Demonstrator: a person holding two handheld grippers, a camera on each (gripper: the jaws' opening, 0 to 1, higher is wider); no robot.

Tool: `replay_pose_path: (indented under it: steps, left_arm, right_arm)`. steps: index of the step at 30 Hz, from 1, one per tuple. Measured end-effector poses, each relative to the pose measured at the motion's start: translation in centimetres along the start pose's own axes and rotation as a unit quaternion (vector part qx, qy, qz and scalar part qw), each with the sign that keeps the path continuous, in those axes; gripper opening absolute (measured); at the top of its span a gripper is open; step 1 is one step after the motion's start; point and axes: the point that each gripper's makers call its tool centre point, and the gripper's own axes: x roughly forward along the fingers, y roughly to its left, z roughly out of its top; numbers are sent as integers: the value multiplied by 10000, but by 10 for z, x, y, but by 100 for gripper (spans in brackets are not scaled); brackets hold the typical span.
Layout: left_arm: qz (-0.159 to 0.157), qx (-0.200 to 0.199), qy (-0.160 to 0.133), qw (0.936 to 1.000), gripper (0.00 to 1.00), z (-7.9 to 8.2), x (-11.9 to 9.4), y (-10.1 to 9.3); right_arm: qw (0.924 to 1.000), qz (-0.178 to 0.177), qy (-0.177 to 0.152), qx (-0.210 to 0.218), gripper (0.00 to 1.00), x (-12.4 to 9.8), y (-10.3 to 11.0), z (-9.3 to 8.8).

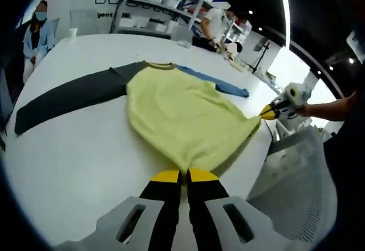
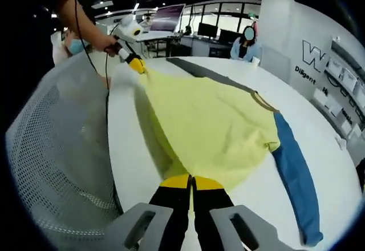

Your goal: Fold the garment on the visible template until the final outline fits inside the template.

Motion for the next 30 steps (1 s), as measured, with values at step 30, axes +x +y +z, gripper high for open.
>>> replay_pose_path:
  steps: [30]
  left_arm:
    - [255,1102,82,9936,20,-15,16,12]
  right_arm:
    - [9997,55,243,86,4,17,9,-22]
